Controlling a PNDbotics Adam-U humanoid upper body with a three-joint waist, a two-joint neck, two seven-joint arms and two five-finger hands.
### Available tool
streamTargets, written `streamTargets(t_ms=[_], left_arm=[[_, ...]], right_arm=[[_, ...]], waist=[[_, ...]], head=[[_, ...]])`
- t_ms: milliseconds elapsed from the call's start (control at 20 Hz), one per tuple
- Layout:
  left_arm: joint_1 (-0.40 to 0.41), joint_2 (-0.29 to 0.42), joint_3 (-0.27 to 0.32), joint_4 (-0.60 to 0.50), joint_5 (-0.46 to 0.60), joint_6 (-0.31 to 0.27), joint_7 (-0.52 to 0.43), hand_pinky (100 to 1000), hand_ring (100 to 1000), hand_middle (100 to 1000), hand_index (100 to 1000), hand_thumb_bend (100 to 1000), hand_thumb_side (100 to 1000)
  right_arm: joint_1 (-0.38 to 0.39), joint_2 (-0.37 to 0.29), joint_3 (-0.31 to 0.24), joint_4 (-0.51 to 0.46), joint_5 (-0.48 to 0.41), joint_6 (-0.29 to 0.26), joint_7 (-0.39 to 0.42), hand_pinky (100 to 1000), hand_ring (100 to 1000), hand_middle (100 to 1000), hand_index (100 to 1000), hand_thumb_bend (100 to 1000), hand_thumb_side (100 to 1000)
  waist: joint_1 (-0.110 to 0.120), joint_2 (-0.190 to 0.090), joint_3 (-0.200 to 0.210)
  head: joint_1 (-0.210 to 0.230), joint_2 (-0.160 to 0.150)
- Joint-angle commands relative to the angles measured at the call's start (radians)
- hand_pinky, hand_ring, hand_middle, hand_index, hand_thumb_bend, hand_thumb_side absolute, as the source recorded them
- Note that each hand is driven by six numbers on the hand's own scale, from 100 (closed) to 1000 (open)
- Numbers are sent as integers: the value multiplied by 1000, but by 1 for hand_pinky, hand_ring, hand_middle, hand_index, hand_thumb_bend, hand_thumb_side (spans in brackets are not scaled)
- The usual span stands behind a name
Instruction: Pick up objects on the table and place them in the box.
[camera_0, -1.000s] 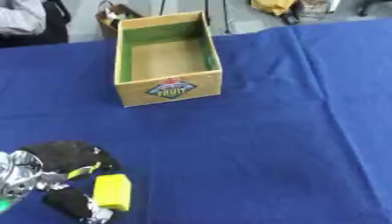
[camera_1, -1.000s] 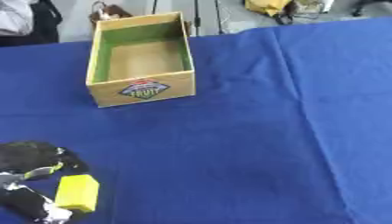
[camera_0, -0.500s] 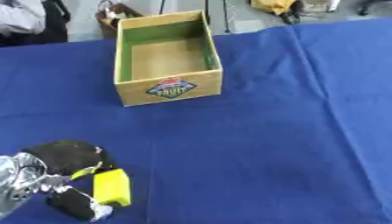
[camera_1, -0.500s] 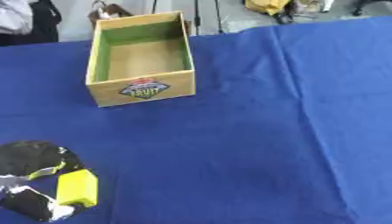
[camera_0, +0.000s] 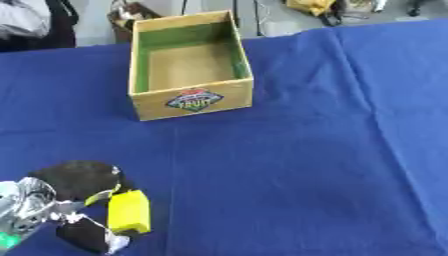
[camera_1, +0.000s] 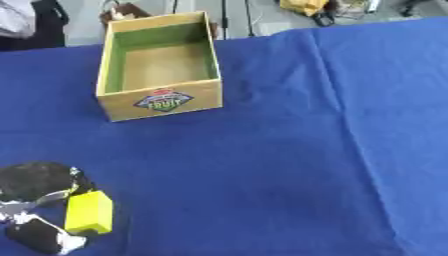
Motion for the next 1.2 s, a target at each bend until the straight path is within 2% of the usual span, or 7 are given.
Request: streamTargets(t_ms=[50,250,500,950,1000,1050,1200], left_arm=[[-9,18,14,-12,13,14,49,100,332,371,527,100,682],[-14,26,25,-12,25,30,85,100,286,334,482,100,692],[-52,43,58,-12,38,27,121,100,270,323,471,100,684],[-234,11,190,-12,-67,36,217,100,240,297,452,100,708],[-250,5,196,-12,-76,43,215,100,239,298,451,100,856],[-269,-3,203,-12,-86,53,212,100,237,292,450,100,714],[-326,-31,217,-12,-120,83,196,100,233,289,448,100,718]], right_arm=[[-5,-16,-8,-16,-5,5,-1,743,711,689,790,100,651],[-4,-18,-9,-16,-6,6,-1,744,712,689,791,100,649],[-4,-23,-9,-16,-7,6,-1,745,713,689,791,100,648],[-14,-37,-4,-16,-15,-2,6,746,713,689,792,100,648],[-15,-39,-2,-16,-17,-3,8,747,713,689,792,100,666],[-15,-40,-1,-16,-18,-3,10,747,713,689,792,100,649],[-16,-43,2,-16,-23,-5,16,747,713,689,792,100,649]], waist=[[-2,-18,0],[0,-20,0],[4,-25,2],[9,-31,-2],[10,-32,-4],[12,-33,-7],[17,-34,-15]], head=[[-3,-11],[-6,-12],[-13,-9],[-5,5],[-2,5],[3,5],[14,4]])
